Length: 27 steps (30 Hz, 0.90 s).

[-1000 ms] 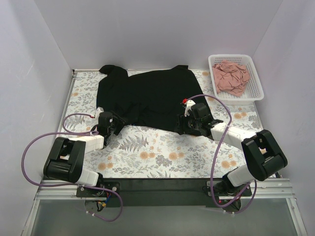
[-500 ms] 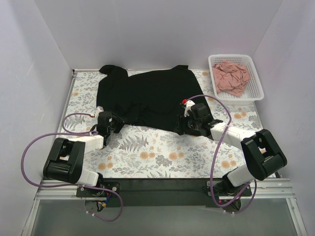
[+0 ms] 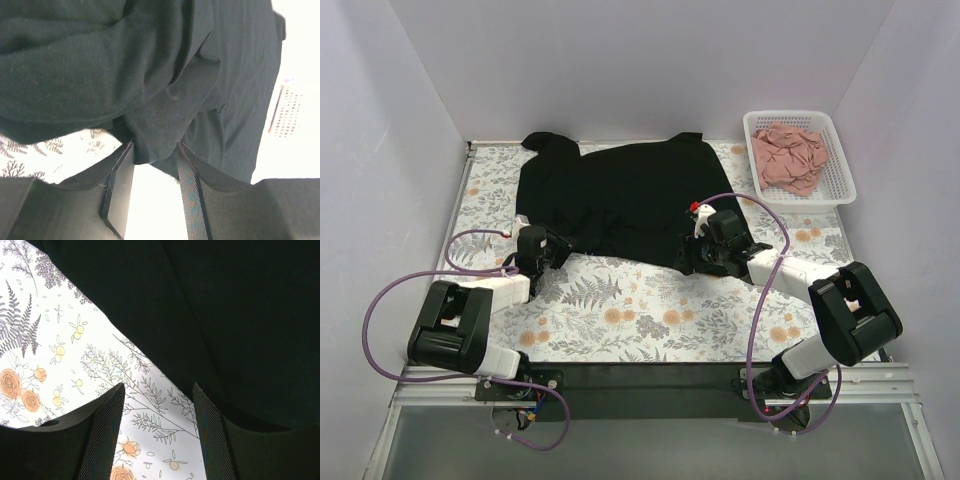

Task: Fold and stack the t-shirts
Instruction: Flatten the tshirt out

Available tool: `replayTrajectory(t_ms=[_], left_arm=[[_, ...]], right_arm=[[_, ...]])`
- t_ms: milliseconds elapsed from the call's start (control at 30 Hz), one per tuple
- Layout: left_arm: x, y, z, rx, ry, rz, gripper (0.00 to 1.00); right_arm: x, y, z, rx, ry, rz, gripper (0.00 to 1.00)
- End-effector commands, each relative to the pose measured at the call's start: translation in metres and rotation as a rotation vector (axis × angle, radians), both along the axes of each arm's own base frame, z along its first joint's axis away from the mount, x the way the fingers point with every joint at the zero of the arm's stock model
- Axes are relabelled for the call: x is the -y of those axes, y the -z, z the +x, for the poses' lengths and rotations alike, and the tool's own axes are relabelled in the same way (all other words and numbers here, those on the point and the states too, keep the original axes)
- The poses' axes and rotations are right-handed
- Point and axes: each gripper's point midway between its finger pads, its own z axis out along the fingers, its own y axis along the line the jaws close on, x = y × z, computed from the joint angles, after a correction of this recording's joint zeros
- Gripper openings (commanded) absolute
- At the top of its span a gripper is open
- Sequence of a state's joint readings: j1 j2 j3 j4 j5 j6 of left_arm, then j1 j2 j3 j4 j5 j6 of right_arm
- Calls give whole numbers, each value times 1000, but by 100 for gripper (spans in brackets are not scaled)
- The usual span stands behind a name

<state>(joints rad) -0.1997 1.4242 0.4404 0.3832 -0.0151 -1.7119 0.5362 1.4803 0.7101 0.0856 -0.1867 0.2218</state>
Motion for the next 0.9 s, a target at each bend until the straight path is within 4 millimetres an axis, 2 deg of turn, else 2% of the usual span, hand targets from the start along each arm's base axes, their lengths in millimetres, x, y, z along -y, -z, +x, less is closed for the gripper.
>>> replayTrajectory(t_ms=[0,267,433,600,700,867], left_arm=[[-5,-11,12,48,-32,-23,37],[-5,-2,19,31,-33,-38,34],[-5,2,20,23,-33,-34,27],[-1,-7,20,45,-1,-39,18],[0,-14,20,52,8,-35,2],[0,-38,15,82,23,-32,0]], right_arm=[[-5,-5,6,26,-11,23,64],[-5,-4,5,22,-10,22,63],[-5,-2,5,18,-10,20,64],[-5,-3,6,19,-10,20,64],[-5,-3,6,21,-10,19,64],[-3,-7,8,37,1,16,64]])
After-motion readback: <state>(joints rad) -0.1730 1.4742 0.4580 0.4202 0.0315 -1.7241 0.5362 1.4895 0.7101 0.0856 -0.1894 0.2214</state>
